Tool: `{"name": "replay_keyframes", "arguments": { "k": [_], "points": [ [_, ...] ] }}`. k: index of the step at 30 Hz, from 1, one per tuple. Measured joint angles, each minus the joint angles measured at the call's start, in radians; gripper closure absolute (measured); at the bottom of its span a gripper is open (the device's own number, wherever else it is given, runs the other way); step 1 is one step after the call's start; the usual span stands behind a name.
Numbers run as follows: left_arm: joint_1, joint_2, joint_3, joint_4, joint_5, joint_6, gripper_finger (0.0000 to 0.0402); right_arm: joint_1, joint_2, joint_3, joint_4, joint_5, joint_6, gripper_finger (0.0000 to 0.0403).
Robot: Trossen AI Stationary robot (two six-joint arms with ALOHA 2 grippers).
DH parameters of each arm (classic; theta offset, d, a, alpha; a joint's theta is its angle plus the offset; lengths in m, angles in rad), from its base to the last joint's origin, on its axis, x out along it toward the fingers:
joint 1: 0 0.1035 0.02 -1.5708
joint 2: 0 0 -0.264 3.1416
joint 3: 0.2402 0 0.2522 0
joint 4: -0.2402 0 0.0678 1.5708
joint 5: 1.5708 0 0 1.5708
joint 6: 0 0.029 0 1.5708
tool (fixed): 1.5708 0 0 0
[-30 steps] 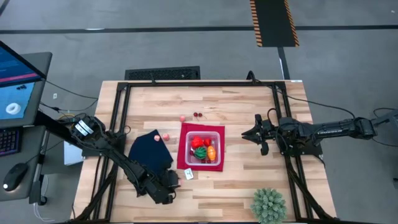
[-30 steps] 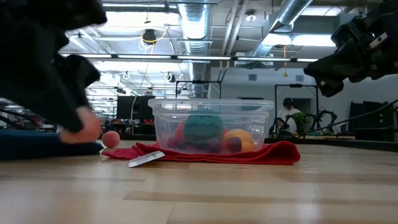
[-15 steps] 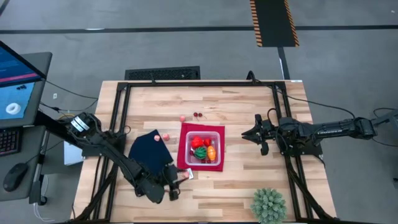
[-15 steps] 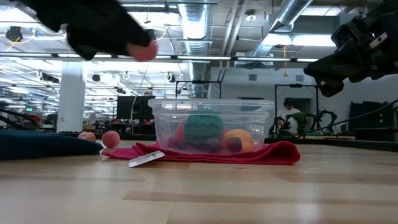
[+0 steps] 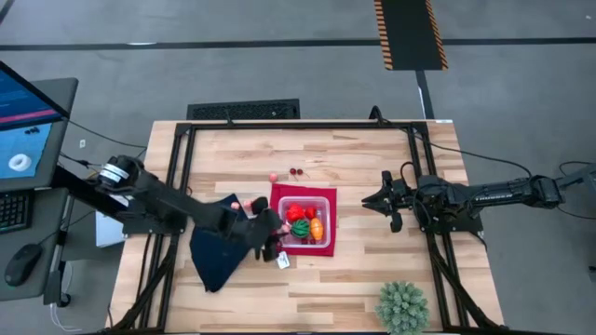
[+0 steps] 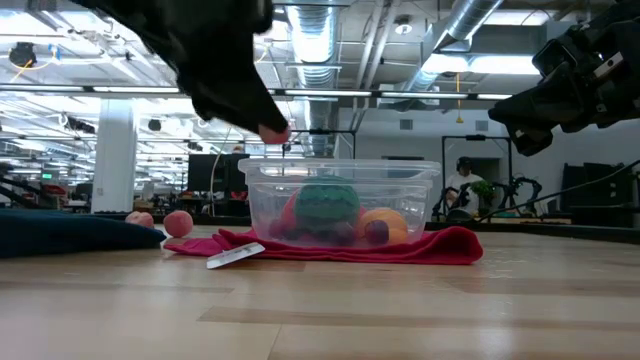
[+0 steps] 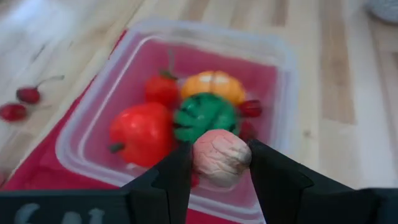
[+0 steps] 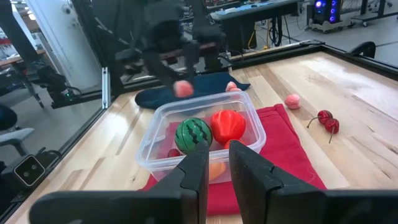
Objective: Pick and placing Produce into tupperware
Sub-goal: Put the peach in the transparent bin
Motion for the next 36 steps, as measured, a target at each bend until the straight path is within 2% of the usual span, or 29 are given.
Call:
{"name": "replay_keyframes", "arguments": {
  "k": [6, 11, 18, 22, 25, 31, 33, 36],
  "points": [
    [0.108, 0.000, 0.000, -0.036, 0.177, 0.050, 0.0262, 0.000, 0.000, 0.000, 0.000, 0.000, 0.000, 0.0315],
    [0.122, 0.000, 0.003, -0.053, 0.189, 0.107, 0.0246, 0.000, 0.000, 0.000, 0.000, 0.000, 0.000, 0.0315],
    [0.125, -0.003, 0.003, -0.037, 0.151, 0.150, 0.0169, 0.000, 0.000, 0.000, 0.000, 0.000, 0.000, 0.0315],
    [0.128, -0.007, 0.003, -0.041, 0.142, 0.164, 0.0144, 0.000, 0.000, 0.000, 0.000, 0.000, 0.000, 0.0315],
    [0.099, -0.035, 0.003, -0.079, 0.051, 0.141, 0.0142, 0.000, 0.000, 0.000, 0.000, 0.000, 0.000, 0.0315],
    [-0.048, -0.095, -0.050, -0.088, -0.215, 0.027, 0.0141, 0.000, 0.000, 0.000, 0.000, 0.000, 0.000, 0.0315],
    [-0.089, -0.127, -0.089, -0.093, -0.265, -0.026, 0.0141, 0.000, 0.000, 0.000, 0.000, 0.000, 0.000, 0.0315],
    [-0.125, -0.185, -0.151, -0.173, -0.288, -0.178, 0.0141, 0.000, 0.000, 0.000, 0.000, 0.000, 0.000, 0.0315]
  ]
}}
